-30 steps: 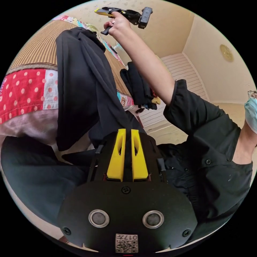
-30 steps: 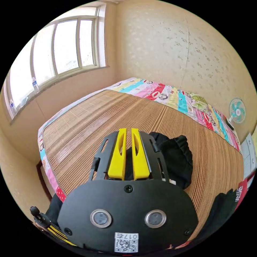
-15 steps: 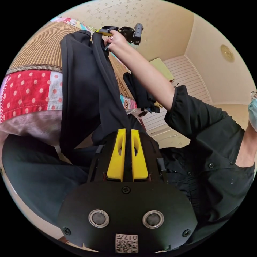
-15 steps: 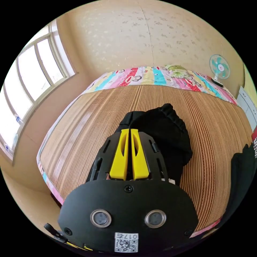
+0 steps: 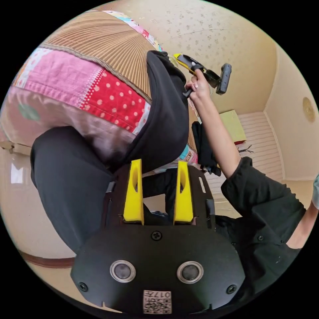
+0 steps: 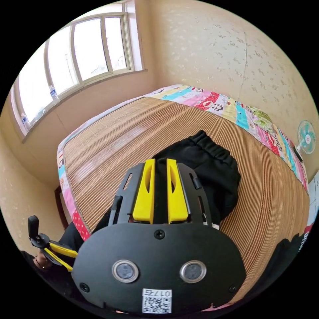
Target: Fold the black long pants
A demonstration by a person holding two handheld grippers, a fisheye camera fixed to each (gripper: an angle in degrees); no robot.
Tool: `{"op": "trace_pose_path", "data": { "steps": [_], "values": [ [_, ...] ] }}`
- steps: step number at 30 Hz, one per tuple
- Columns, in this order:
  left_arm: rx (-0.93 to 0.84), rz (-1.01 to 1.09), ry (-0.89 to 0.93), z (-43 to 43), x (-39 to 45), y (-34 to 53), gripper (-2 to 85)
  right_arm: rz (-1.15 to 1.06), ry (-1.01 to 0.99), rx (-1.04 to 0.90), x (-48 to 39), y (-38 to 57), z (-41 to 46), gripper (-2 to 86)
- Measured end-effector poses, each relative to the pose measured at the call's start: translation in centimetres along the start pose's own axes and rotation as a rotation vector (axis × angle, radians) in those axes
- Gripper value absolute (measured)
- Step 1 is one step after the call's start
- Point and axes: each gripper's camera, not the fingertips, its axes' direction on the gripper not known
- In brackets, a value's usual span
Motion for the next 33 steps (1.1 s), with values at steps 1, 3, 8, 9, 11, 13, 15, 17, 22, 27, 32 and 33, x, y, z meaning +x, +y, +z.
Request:
{"op": "trace_pose_path", "data": {
  "steps": [1, 3, 8, 9, 11, 13, 15, 17, 22, 27, 32, 33],
  "values": [
    [0.019, 0.013, -0.001, -0.1, 0.2, -0.1, 9.3, 0.003, -0.019, 0.001, 0.3, 1.0, -0.9, 7.8],
    [0.066, 0.04, -0.043, -0.2, 0.8, -1.3, 8.4, 0.042, -0.106, 0.04, 1.9, 6.1, -4.7, 8.4],
    [0.05, 0.101, -0.117, 1.9, 1.4, -5.4, 11.2, 0.188, -0.329, 0.048, 7.5, 17.5, -9.6, 9.3],
    [0.029, 0.108, -0.133, 2.9, 1.4, -6.4, 11.8, 0.207, -0.379, 0.028, 8.7, 20.0, -9.8, 9.8],
    [0.009, 0.114, -0.149, 4.2, 1.4, -7.5, 13.0, 0.248, -0.411, -0.025, 10.2, 23.3, -9.7, 10.7],
    [0.019, 0.123, -0.155, 5.1, 1.5, -8.0, 14.0, 0.285, -0.439, -0.07, 11.1, 25.7, -9.3, 11.7],
    [0.064, 0.133, -0.154, 5.8, 1.7, -7.9, 14.5, 0.297, -0.508, -0.061, 11.8, 27.7, -9.5, 12.7],
    [0.075, 0.133, -0.153, 6.6, 1.5, -7.8, 14.6, 0.316, -0.539, -0.068, 12.3, 28.5, -9.3, 13.2],
    [0.037, 0.156, -0.195, 8.3, 1.9, -7.7, 13.0, 0.363, -0.583, -0.015, 14.1, 29.7, -9.2, 13.4],
    [0.014, 0.116, -0.219, 9.6, 1.8, -7.9, 9.5, 0.447, -0.705, -0.038, 16.1, 29.2, -6.7, 9.2],
    [-0.068, 0.103, -0.061, 9.8, 1.9, -9.3, 4.8, 0.435, -0.693, -0.072, 17.4, 27.3, -7.0, 4.0],
    [-0.053, 0.13, -0.019, 9.0, 3.0, -9.7, 4.5, 0.417, -0.694, -0.048, 17.5, 26.7, -8.1, 3.3]
  ]
}}
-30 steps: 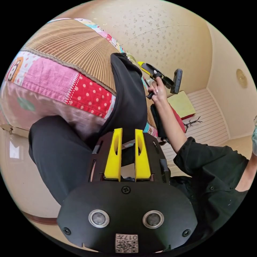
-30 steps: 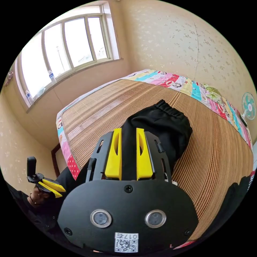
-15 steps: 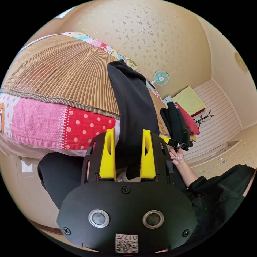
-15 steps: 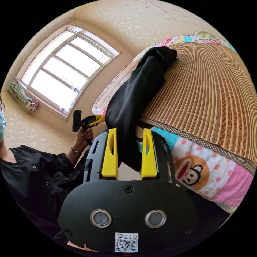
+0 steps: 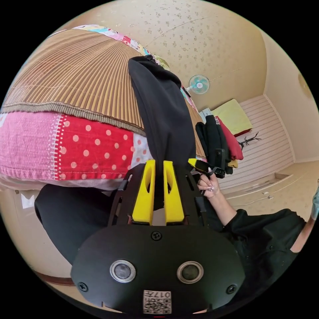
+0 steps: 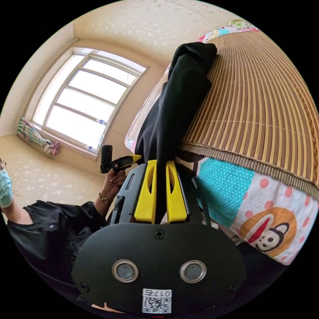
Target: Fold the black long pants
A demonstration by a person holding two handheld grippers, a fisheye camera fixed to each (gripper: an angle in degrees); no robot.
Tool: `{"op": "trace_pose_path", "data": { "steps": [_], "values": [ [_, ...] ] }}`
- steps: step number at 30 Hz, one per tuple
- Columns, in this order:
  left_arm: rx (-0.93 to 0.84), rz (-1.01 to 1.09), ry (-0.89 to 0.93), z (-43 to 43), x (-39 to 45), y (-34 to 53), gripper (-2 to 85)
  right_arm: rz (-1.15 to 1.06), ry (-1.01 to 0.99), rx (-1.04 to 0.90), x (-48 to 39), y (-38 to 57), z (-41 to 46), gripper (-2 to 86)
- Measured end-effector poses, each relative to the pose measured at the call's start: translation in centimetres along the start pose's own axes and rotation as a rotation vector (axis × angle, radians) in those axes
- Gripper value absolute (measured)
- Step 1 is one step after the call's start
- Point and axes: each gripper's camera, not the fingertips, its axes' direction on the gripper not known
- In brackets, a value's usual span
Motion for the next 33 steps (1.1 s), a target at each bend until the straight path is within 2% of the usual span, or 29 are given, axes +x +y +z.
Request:
{"op": "trace_pose_path", "data": {
  "steps": [5, 7, 10, 14, 15, 18, 23, 26, 31, 33],
  "values": [
    [0.16, 0.099, 0.213, -5.8, 3.7, -5.9, 4.1, -0.077, -0.169, 0.198, -3.0, -3.8, -6.2, 2.5],
    [0.179, 0.133, 0.245, -7.4, 5.2, -10.0, 4.1, -0.113, -0.168, 0.254, -4.2, -7.1, -8.6, 2.5],
    [0.185, 0.177, 0.159, -8.1, 7.6, -17.0, 4.8, -0.106, -0.048, 0.274, -5.9, -13.6, -11.2, 3.4],
    [0.116, 0.067, 0.076, -4.8, 4.0, -22.3, 8.1, 0.019, 0.194, 0.163, -2.9, -20.2, -10.2, 7.9],
    [0.067, -0.013, 0.032, -3.0, 1.9, -22.0, 10.3, 0.06, 0.262, 0.105, -1.1, -20.4, -8.7, 9.7],
    [0.02, -0.112, 0.009, 0.9, -2.9, -17.9, 14.2, 0.101, 0.273, -0.004, 3.4, -17.9, -5.3, 11.8],
    [0.222, -0.158, 0.199, -0.2, -7.2, -10.6, 13.8, 0.09, 0.089, 0.198, 6.8, -13.0, -6.6, 10.6],
    [0.246, -0.12, 0.19, -1.3, -7.4, -8.5, 15.9, 0.095, 0.058, 0.225, 7.5, -12.5, -7.2, 9.7],
    [0.095, 0.001, 0.216, 0.8, -6.6, -9.4, 15.8, 0.088, 0.049, 0.206, 7.7, -12.8, -7.7, 9.5],
    [-0.011, 0.022, 0.175, 2.9, -5.8, -10.3, 12.3, 0.09, 0.018, 0.206, 7.9, -12.6, -8.2, 9.9]
  ]
}}
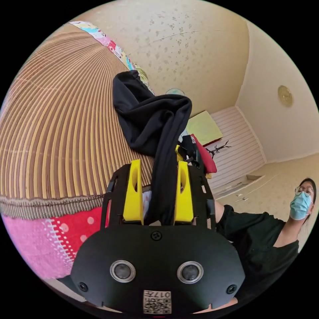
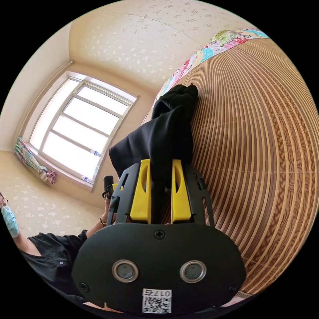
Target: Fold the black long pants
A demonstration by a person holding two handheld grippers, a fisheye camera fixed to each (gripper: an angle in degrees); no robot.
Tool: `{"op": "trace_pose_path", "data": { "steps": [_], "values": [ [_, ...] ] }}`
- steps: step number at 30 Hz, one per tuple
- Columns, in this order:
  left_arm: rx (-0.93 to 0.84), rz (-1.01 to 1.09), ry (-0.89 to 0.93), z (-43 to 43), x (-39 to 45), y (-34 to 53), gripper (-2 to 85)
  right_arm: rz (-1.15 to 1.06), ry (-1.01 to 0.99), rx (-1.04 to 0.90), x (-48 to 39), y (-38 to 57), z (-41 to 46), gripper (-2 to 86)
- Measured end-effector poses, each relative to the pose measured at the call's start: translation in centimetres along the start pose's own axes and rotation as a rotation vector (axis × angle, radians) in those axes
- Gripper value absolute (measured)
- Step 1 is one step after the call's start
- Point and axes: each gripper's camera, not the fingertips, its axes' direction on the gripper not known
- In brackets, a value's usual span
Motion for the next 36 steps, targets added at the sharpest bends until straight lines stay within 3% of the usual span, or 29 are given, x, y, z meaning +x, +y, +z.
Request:
{"op": "trace_pose_path", "data": {
  "steps": [3, 11, 16, 20, 23, 25, 30, 36],
  "values": [
    [-0.045, -0.008, -0.063, 1.8, 0.4, -0.1, 6.5, -0.014, -0.014, -0.018, -0.5, 0.3, -1.2, 10.9],
    [0.042, -0.032, 0.01, 2.2, -0.1, 3.0, 5.1, -0.063, 0.001, -0.051, -0.9, 5.8, -4.8, 16.3],
    [0.059, 0.001, 0.042, 2.5, 0.6, 4.1, 6.6, -0.074, -0.125, -0.094, -1.5, 7.1, -2.6, 13.9],
    [0.044, 0.005, 0.21, 3.3, 0.9, 4.2, 7.0, -0.077, -0.088, -0.121, -3.7, 8.0, -0.5, 7.9],
    [-0.043, 0.104, 0.223, 3.4, 4.6, 5.4, 4.9, -0.096, -0.226, -0.01, -5.2, 9.2, -3.0, 2.3],
    [-0.067, 0.155, 0.22, 2.7, 7.3, 6.8, 4.9, -0.171, -0.267, -0.057, -7.3, 9.8, -4.3, 0.9],
    [0.028, 0.367, 0.205, -1.1, 17.9, 11.4, 6.0, -0.425, -0.246, -0.104, -16.5, 12.5, -9.6, 0.7],
    [0.193, 0.64, 0.254, -6.5, 32.7, 12.6, 4.8, -0.695, -0.328, 0.014, -29.2, 13.5, -17.1, 4.0]
  ]
}}
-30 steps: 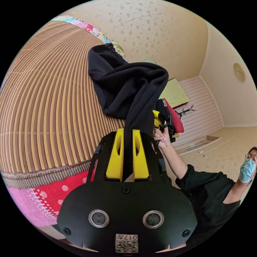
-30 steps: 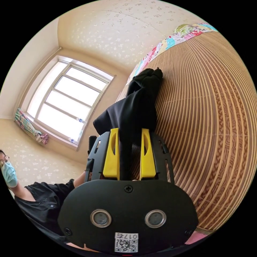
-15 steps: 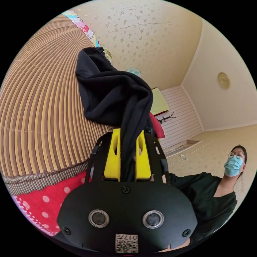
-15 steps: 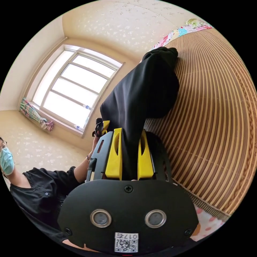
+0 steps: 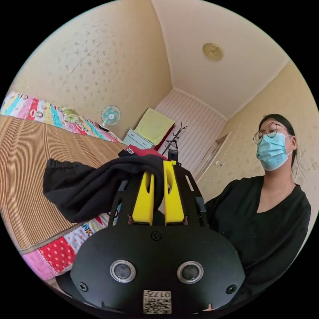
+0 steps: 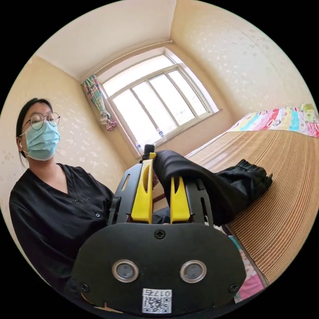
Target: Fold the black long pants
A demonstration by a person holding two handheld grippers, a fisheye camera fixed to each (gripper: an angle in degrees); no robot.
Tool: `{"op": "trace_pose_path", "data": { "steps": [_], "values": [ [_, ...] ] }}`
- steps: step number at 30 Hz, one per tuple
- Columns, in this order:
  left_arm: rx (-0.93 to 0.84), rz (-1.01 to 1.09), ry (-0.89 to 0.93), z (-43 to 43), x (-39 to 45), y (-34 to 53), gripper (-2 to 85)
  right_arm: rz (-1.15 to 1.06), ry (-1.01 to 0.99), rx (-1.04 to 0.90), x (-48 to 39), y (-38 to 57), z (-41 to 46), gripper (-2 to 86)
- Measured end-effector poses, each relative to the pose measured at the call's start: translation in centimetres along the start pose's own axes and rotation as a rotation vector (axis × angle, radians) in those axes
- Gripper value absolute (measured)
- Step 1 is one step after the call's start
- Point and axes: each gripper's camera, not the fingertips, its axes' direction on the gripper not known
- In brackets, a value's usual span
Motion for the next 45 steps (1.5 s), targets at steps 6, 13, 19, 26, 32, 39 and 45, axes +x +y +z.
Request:
{"op": "trace_pose_path", "data": {
  "steps": [6, 13, 19, 26, 32, 39, 45],
  "values": [
    [0.082, 0.27, -0.001, 1.1, 12.5, -10.2, 4.6, -0.277, 0.099, 0.166, -12.9, -7.8, -3.2, 0.5],
    [0.013, -0.019, -0.167, 6.4, 2.7, -18.1, 4.2, -0.138, 0.357, 0.131, -9.1, -15.1, -2.2, -0.1],
    [-0.103, -0.451, -0.255, 11.0, -17.9, -20.6, 4.4, 0.26, 0.501, -0.068, 8.8, -19.9, 2.4, -0.3],
    [-0.18, -0.445, -0.294, 14.1, -26.1, -8.5, 4.6, 0.297, 0.599, -0.117, 14.3, -12.2, 7.4, -0.4],
    [-0.274, -0.431, -0.249, 15.5, -23.3, 11.2, 4.7, 0.221, 0.549, -0.191, 9.9, 4.9, 10.6, 0.2],
    [-0.206, -0.606, -0.346, 13.6, -20.9, 26.9, 6.3, 0.587, 0.69, -0.32, 8.0, 20.2, 12.3, 3.3],
    [-0.03, -0.55, -0.583, 9.9, -16.0, 25.3, 8.6, 0.498, 0.754, -0.153, 5.9, 14.0, 10.7, 7.0]
  ]
}}
